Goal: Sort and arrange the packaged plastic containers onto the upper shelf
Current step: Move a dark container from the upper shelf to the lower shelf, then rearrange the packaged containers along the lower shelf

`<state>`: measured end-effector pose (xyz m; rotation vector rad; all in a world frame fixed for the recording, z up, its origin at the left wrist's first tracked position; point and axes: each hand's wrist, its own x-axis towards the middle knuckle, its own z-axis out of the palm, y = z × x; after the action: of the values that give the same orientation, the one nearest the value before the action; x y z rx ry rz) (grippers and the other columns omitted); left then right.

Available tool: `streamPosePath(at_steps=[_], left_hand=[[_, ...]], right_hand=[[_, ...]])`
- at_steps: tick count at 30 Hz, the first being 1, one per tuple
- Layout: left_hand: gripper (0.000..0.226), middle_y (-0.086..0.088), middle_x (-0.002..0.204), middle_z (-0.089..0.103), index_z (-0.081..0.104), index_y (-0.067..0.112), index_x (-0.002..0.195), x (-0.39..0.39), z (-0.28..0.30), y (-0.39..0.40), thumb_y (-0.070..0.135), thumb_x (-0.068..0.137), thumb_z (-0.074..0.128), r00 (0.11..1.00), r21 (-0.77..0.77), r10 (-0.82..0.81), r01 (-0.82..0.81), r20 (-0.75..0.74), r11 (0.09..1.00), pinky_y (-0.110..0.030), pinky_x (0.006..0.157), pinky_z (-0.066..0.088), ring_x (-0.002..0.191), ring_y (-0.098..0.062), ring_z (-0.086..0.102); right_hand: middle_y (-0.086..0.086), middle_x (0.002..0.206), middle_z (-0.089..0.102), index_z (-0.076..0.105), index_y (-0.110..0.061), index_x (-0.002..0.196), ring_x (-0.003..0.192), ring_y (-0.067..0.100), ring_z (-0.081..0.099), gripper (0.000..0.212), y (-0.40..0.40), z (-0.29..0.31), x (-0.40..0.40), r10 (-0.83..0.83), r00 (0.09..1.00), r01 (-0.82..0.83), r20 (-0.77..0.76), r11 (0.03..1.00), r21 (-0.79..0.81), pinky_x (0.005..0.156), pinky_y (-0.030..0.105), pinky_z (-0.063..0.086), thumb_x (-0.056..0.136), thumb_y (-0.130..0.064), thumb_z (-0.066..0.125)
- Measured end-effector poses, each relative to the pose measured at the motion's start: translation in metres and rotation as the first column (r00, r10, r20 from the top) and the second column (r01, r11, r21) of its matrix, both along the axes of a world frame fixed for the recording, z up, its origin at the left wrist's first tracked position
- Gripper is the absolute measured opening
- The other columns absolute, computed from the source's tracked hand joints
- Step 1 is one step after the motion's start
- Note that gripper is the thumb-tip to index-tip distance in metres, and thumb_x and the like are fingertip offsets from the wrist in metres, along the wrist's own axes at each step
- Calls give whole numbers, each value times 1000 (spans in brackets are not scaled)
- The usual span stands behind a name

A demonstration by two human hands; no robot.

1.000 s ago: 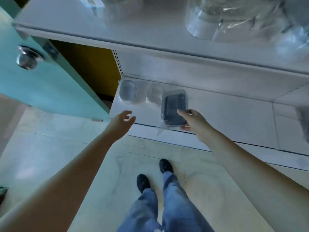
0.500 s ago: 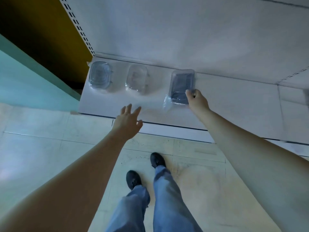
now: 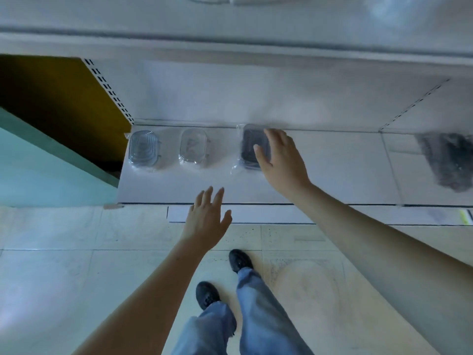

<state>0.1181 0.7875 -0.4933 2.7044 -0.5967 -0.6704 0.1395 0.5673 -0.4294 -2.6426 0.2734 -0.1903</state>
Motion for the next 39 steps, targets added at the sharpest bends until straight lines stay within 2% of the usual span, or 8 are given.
streamPosePath(at_steps=[4, 8, 13, 16, 21, 28, 35, 39], left_hand=[[67, -8, 163, 25, 21, 19, 158, -43, 58, -30, 47, 102, 43, 1000, -133, 8, -6, 20, 991, -43, 119, 29, 150, -27, 23], [64, -6, 159, 34, 28, 18, 156, -78, 105, -74, 46, 101, 46, 990, -207, -98, 117, 98, 971, -42, 115, 35, 144, -27, 32], [54, -5, 144, 49, 42, 16, 148, -125, 178, -151, 36, 99, 53, 957, -364, -127, 220, 262, 905, -40, 103, 44, 130, -27, 49], [49, -2, 138, 54, 48, 18, 144, -161, 227, -209, 32, 98, 56, 924, -441, -99, 268, 369, 857, -37, 98, 47, 123, -23, 53], [42, 12, 127, 55, 51, 27, 138, -237, 297, -317, 33, 96, 54, 899, -570, -39, 310, 437, 761, -35, 89, 53, 118, -10, 56], [40, 12, 124, 54, 52, 27, 135, -276, 337, -425, 30, 96, 57, 898, -655, 13, 310, 439, 690, -30, 85, 50, 114, -8, 55], [44, 13, 124, 51, 50, 28, 137, -254, 350, -526, 33, 94, 60, 882, -650, -10, 354, 470, 673, -32, 88, 51, 117, -8, 53], [47, 7, 127, 51, 52, 24, 136, -227, 356, -593, 31, 92, 65, 868, -661, -52, 413, 494, 627, -32, 92, 49, 118, -12, 51]], right_hand=[[11, 139, 57, 53, -4, 138, 127, 22, 51, 49, 4, 95, -64, 136, 967, -132, 217, 991, -32, 108, 24, 37, 102, -36, 44], [12, 129, 62, 58, -3, 134, 117, 26, 59, 46, -18, 172, -118, 228, 899, -190, 374, 972, -137, 98, 36, 49, 103, -32, 43], [12, 126, 62, 59, -2, 132, 115, 25, 58, 41, -94, 252, -180, 142, 809, -39, 570, 981, -189, 97, 34, 48, 101, -26, 49], [10, 128, 60, 57, -3, 134, 117, 26, 56, 42, -158, 294, -223, 36, 770, 78, 637, 986, -149, 99, 37, 46, 102, -28, 48], [8, 139, 53, 49, -8, 142, 126, 21, 47, 47, -281, 345, -317, -146, 743, 252, 653, 965, -70, 106, 25, 35, 104, -34, 44], [9, 141, 51, 49, -9, 141, 130, 24, 43, 47, -406, 371, -382, -316, 717, 383, 622, 923, 27, 108, 32, 33, 102, -36, 45], [11, 143, 47, 46, -10, 144, 130, 30, 44, 47, -526, 374, -376, -429, 699, 478, 572, 875, 72, 107, 36, 36, 104, -35, 46], [10, 147, 42, 41, -12, 148, 132, 30, 44, 52, -592, 370, -351, -484, 732, 504, 480, 858, 96, 108, 37, 37, 102, -35, 50]])
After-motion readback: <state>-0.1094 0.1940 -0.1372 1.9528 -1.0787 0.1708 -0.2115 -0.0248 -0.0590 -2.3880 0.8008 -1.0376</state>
